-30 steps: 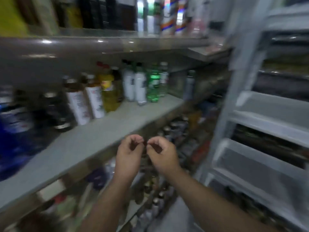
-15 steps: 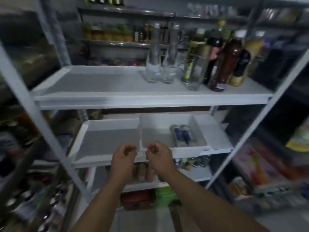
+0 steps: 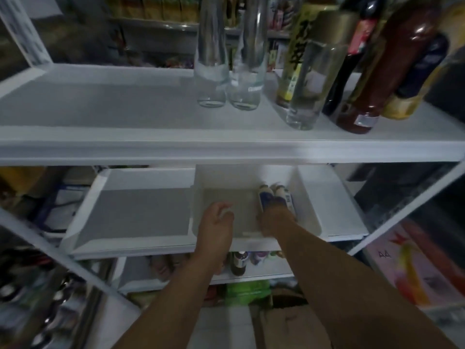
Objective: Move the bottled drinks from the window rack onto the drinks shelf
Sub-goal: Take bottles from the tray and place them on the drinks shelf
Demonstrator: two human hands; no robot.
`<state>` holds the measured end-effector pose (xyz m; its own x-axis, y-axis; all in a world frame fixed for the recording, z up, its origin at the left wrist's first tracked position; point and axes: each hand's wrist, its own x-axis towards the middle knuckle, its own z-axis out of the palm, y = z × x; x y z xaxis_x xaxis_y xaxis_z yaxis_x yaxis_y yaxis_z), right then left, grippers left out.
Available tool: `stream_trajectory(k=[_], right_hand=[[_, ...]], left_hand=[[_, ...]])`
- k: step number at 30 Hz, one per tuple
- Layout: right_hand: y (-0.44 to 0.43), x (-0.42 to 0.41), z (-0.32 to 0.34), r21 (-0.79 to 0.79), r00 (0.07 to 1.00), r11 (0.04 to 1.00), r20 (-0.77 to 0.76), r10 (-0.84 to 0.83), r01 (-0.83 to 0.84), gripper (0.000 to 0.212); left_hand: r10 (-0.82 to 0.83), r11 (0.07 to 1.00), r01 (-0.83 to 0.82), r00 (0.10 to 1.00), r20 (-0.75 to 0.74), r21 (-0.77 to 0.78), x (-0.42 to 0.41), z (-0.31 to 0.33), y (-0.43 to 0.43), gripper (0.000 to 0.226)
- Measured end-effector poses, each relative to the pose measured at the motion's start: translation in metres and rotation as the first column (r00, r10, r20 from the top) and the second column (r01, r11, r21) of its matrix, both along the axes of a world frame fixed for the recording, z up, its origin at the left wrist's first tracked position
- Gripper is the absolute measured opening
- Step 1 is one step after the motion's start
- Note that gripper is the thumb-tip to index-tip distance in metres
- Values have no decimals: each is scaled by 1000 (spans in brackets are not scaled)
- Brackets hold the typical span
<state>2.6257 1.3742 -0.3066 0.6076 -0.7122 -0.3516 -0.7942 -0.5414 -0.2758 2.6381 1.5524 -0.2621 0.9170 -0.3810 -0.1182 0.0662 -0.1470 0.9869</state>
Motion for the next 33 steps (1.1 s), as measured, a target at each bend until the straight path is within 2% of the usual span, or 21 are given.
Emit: stream_trajectory(k=[4,9,10,13,17,19,21,24,27,29,31,33], right_hand=[[-8,22,-29,-58,988,992,-102,-119,114,60],[-7,37,-40,-86,961,986,-229,-158,141,62],[-6,39,-37,-50,966,991,-220,-136,128,62],[4,50,-14,136,992,983,-35,-123,127,56],[38,63,37,242,986,965,101,-132,104,89],[65,62,57,305,982,950,154,-110,59,95],[98,56,73,421,971,907,211,-112,13,91],[161,52,89,515,952,850,302,-57,-112,66],[247,47,106,538,934,804,351,61,-254,44],[311,40,121,529,918,766,341,203,-366,35],[377,31,137,482,846,707,408,342,-518,36],[437,21,155,389,709,611,535,459,-689,43]], left_hand=[[-1,1000,1,1000,-8,-19,16,-7,-2,29],[-18,1000,19,1000,19,-22,26,-9,16,30],[-9,1000,9,1000,25,-18,28,-8,21,30],[24,1000,-24,1000,13,-18,34,0,39,28],[85,996,-85,996,-20,-13,34,16,73,28],[111,994,-111,994,-12,0,32,27,96,26],[144,989,-145,989,26,14,30,38,122,23],[201,977,-208,973,112,53,31,58,170,17],[295,952,-300,953,72,63,30,76,232,28],[369,927,-371,929,33,54,25,87,280,26],[465,884,-466,884,38,19,15,98,333,16],[540,842,-540,841,21,-2,2,113,382,16]])
